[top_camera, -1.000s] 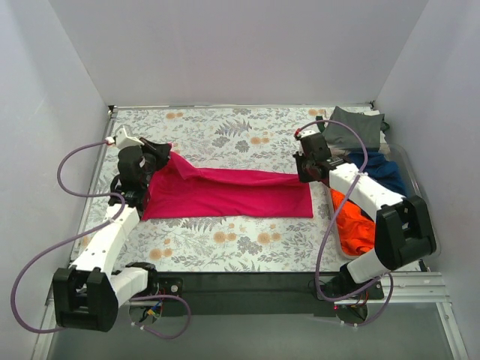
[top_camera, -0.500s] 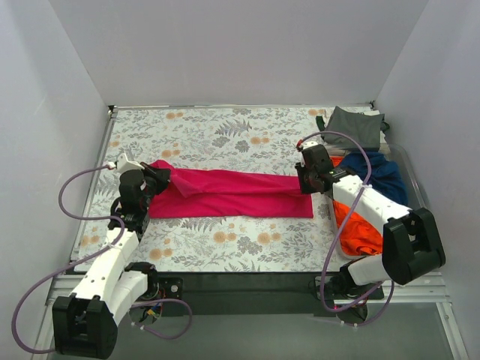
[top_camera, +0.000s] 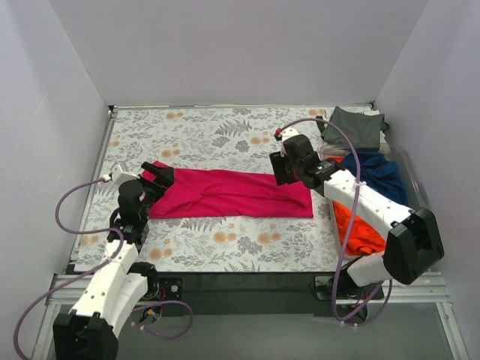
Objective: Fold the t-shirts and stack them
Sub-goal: Fold the tshirt
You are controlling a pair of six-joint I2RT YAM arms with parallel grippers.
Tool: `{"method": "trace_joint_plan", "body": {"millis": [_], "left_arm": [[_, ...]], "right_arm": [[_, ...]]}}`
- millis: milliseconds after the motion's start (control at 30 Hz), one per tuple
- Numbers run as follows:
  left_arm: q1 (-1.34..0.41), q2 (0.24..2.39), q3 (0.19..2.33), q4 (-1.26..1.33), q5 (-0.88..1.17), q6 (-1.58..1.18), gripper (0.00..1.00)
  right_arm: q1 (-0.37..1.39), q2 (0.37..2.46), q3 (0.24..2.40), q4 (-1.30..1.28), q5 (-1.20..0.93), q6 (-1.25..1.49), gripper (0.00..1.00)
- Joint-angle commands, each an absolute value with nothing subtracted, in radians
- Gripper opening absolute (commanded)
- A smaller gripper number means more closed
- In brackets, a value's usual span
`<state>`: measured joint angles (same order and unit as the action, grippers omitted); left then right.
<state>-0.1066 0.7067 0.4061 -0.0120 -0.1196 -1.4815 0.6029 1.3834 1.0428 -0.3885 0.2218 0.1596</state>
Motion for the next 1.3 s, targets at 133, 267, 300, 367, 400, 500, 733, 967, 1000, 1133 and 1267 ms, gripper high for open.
{"method": "trace_joint_plan", "body": {"millis": [133,267,300,367,400,500,733,967,1000,1133,1267], "left_arm": [[-0.100,1.099,0.549,0.138,-0.235,-1.410,0.93],[-0.094,1.258,0.620,0.192,-0.273,-1.394,0.93],[-0.091,1.281,0.644,0.202,-0.276,-1.390,0.92],[-0.089,1.342,0.664,0.203,-0.307,-1.382,0.92],[-0.089,1.356,0.675,0.202,-0.320,-1.378,0.92],[-0.084,1.394,0.686,0.215,-0.357,-1.359,0.92],[-0.045,1.523,0.753,0.248,-0.350,-1.344,0.88],[-0.002,1.646,0.815,0.259,-0.267,-1.342,0.74],[0.030,1.660,0.815,0.265,-0.237,-1.348,0.73],[0.041,1.712,0.818,0.265,-0.200,-1.359,0.56],[0.061,1.726,0.810,0.264,-0.153,-1.367,0.40]], "right_arm": [[0.623,1.574,1.206,-0.299,0.161,0.135,0.49],[0.623,1.673,1.247,-0.276,0.147,0.124,0.49],[0.621,1.689,1.255,-0.272,0.149,0.121,0.49],[0.623,1.730,1.267,-0.272,0.146,0.118,0.49],[0.623,1.742,1.276,-0.267,0.146,0.117,0.49],[0.623,1.784,1.295,-0.262,0.134,0.117,0.49],[0.618,1.873,1.334,-0.238,0.121,0.117,0.48],[0.612,1.911,1.335,-0.238,0.121,0.124,0.48],[0.612,1.911,1.328,-0.235,0.129,0.124,0.48],[0.607,1.925,1.301,-0.232,0.150,0.129,0.47],[0.588,1.930,1.270,-0.227,0.156,0.146,0.45]]}}
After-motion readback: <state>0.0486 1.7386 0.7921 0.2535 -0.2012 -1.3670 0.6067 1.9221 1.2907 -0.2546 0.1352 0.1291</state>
